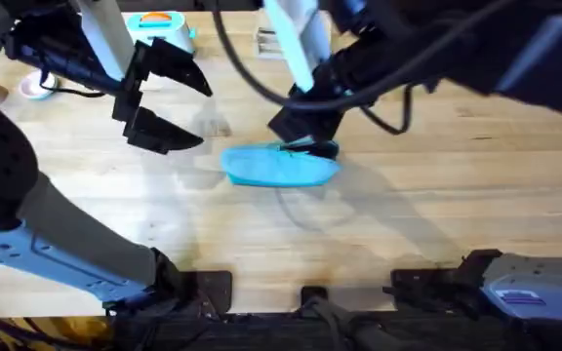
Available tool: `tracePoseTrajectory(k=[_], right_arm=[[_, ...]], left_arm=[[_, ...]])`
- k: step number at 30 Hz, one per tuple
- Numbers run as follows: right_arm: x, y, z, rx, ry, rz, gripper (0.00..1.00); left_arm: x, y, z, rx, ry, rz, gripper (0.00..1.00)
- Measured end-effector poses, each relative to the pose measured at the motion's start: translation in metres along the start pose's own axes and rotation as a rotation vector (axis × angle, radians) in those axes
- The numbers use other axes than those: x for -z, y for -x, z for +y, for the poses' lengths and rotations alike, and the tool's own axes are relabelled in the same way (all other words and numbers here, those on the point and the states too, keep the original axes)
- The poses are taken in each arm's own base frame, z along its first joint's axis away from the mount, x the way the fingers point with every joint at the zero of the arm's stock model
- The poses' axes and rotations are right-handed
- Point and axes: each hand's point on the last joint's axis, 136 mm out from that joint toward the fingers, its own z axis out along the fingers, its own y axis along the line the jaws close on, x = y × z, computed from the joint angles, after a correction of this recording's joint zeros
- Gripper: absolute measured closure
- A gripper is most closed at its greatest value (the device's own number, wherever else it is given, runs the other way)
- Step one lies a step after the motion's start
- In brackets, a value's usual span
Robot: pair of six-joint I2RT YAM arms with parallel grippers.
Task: Unzip the bag, pick up the pens from the table one at a time and place them inside, then zip the bag closed.
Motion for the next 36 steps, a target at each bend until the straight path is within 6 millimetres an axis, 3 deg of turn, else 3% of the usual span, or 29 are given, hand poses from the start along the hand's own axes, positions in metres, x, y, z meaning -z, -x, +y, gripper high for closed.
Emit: tracePoseTrajectory(k=[5,7,12,13,18,36], right_arm=[[0.023,0.004,-0.001,0.011,-0.049,-0.033,0.972],[0.025,0.0,-0.001,0.006,-0.054,-0.022,0.759],[0.024,-0.014,0.0,-0.009,-0.051,0.036,0.065],[0.024,-0.016,0.0,-0.008,-0.05,0.045,0.02],[0.021,-0.022,0.0,-0.015,-0.048,0.073,0.005],[-0.039,-0.047,0.01,-0.012,0.019,0.254,0.041]], left_arm=[[0.0,0.0,0.0,0.0,0.0,0.0,0.009],[0.0,0.0,0.0,0.0,0.0,0.0,0.008],[0.0,0.0,0.0,0.0,0.0,0.0,0.008],[0.0,0.0,0.0,0.0,0.0,0.0,0.008],[0.0,0.0,0.0,0.0,0.0,0.0,0.007],[0.0,0.0,0.0,0.0,0.0,0.0,0.007]])
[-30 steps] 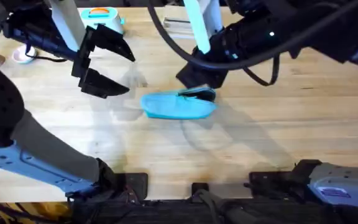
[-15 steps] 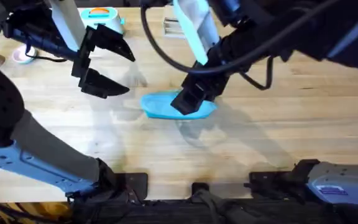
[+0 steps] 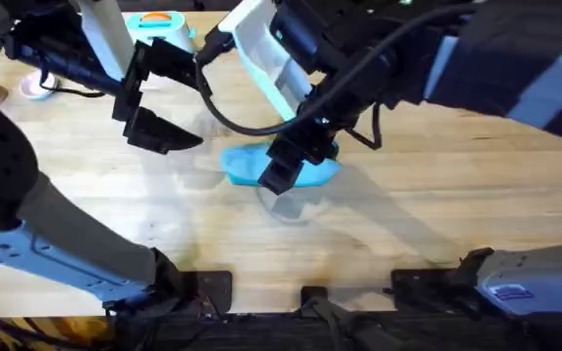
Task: Unzip the bag, pick up the pens from the table one at a time and place them inside, then zip the bag closed.
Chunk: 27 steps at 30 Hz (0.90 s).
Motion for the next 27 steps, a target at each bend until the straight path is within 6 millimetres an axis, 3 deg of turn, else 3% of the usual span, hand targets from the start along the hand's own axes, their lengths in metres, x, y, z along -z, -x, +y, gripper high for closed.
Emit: tracePoseTrajectory(k=[9,15,27], right_arm=[[-0.0121,0.0044,-0.003,0.003,-0.001,0.002,0.258],[-0.0123,0.0047,-0.0032,0.003,-0.002,0.001,0.508],[-0.0123,0.003,-0.0041,0.002,-0.008,0.009,0.912]], left_arm=[[0.0,0.0,0.0,0.0,0.0,0.0,0.007],[0.0,0.0,0.0,0.0,0.0,0.0,0.007],[0.0,0.0,0.0,0.0,0.0,0.0,0.008]])
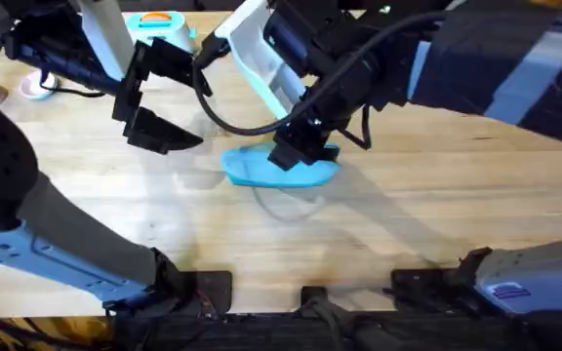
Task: Unzip the bag, pick up the pens from the table one at a time and place them inside, then zip the bag closed.
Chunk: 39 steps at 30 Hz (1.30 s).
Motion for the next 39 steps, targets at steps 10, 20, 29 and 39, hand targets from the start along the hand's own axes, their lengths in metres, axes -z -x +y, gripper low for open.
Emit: tracePoseTrajectory(k=[10,20,29,39], right_arm=[[0.002,0.001,0.0,0.0,0.0,0.001,0.972],[0.027,0.015,0.002,0.004,-0.008,-0.019,0.971],[0.03,0.014,0.003,0.002,-0.006,-0.009,0.971],[0.03,0.014,0.003,0.002,-0.006,-0.009,0.971]], left_arm=[[0.0,0.0,0.0,0.0,0.0,0.0,0.007],[0.0,0.0,0.0,-0.002,0.0,0.001,0.008],[-0.012,-0.002,0.001,-0.031,-0.018,0.009,0.007],[-0.042,-0.023,-0.017,0.009,-0.081,-0.007,0.007]])
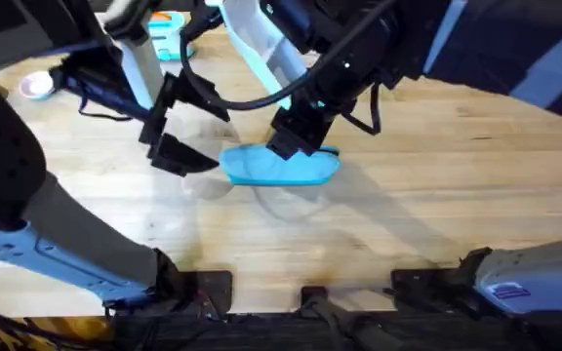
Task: Unzip the bag, pick up the pens from the table one at a time and place them inside, then zip the bag closed.
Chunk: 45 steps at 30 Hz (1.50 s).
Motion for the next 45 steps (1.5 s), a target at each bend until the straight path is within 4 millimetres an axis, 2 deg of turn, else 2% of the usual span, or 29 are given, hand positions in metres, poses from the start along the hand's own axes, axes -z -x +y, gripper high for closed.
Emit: tracePoseTrajectory(k=[11,18,26,27,31,32,33,35,39,45], right_arm=[[0.0,0.0,0.0,0.0,0.0,0.0,0.971],[0.0,0.0,0.0,0.0,0.0,-0.001,0.971],[0.0,0.0,0.0,0.0,0.0,-0.001,0.971],[0.0,0.0,0.0,0.0,0.0,-0.001,0.971],[0.0,0.001,0.0,0.001,-0.001,-0.002,0.971],[0.0,0.001,-0.001,0.0,-0.002,-0.003,0.971],[0.001,0.001,-0.001,-0.001,-0.002,-0.002,0.971],[0.001,0.0,-0.003,-0.007,-0.004,-0.003,0.971],[0.003,-0.006,-0.012,-0.038,-0.009,0.011,0.971],[0.012,-0.032,-0.035,-0.146,-0.001,0.079,0.969]], left_arm=[[-0.026,-0.027,-0.007,0.003,-0.003,0.0,0.007],[-0.038,-0.023,0.006,0.001,0.022,0.002,0.006],[-0.046,-0.017,0.006,0.031,0.003,0.002,0.025],[-0.046,-0.017,0.006,0.036,0.004,-0.001,0.085],[-0.046,-0.016,0.007,0.043,0.005,-0.005,0.649],[-0.046,-0.016,0.006,0.046,0.003,-0.005,0.818],[-0.046,-0.016,0.007,0.04,0.005,-0.005,0.919],[-0.046,-0.016,0.007,0.04,0.007,-0.005,0.952],[-0.046,-0.016,0.008,0.04,0.01,-0.007,0.955],[-0.047,-0.014,0.008,0.037,0.01,-0.014,0.959]])
